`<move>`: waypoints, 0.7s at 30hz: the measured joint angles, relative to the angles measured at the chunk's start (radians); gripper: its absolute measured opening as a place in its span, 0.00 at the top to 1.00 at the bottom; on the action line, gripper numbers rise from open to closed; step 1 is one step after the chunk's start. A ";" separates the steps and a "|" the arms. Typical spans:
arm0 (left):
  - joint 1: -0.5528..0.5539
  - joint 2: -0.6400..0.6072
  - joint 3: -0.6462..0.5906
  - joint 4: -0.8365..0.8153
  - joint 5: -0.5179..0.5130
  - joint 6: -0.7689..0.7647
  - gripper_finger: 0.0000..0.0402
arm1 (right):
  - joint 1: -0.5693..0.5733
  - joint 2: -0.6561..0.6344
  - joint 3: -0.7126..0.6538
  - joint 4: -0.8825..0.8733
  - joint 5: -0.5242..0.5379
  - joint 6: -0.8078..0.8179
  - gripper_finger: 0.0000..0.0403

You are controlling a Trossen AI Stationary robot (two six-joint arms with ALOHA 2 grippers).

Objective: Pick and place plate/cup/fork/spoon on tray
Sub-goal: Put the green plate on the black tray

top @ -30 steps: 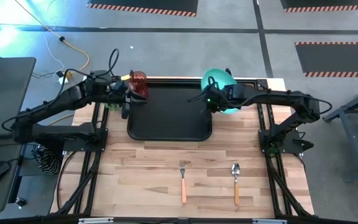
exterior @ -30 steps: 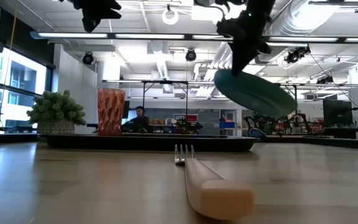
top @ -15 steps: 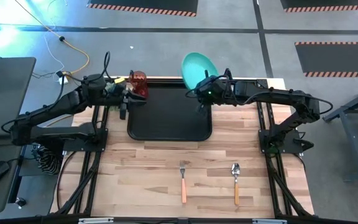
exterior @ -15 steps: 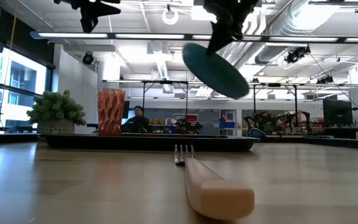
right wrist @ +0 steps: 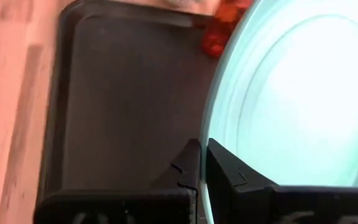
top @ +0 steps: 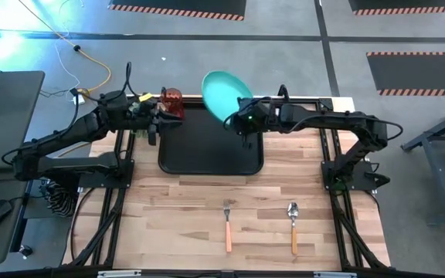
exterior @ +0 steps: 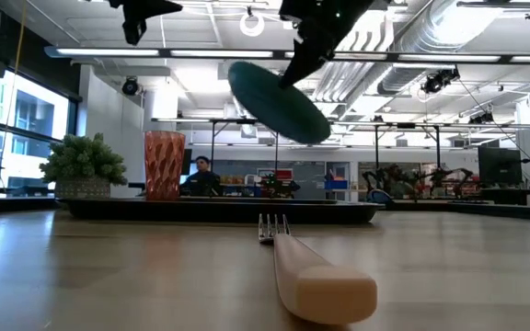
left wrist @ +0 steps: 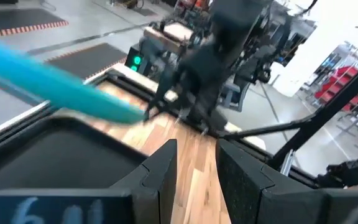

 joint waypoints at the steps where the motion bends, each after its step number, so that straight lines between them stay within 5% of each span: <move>1: 0.000 0.000 0.000 0.005 0.000 -0.004 0.75 | 0.003 0.013 0.000 -0.001 -0.009 -0.014 1.00; 21: 0.000 0.000 0.000 -0.001 0.000 -0.004 0.75 | 0.105 0.230 0.000 -0.015 -0.051 -0.354 1.00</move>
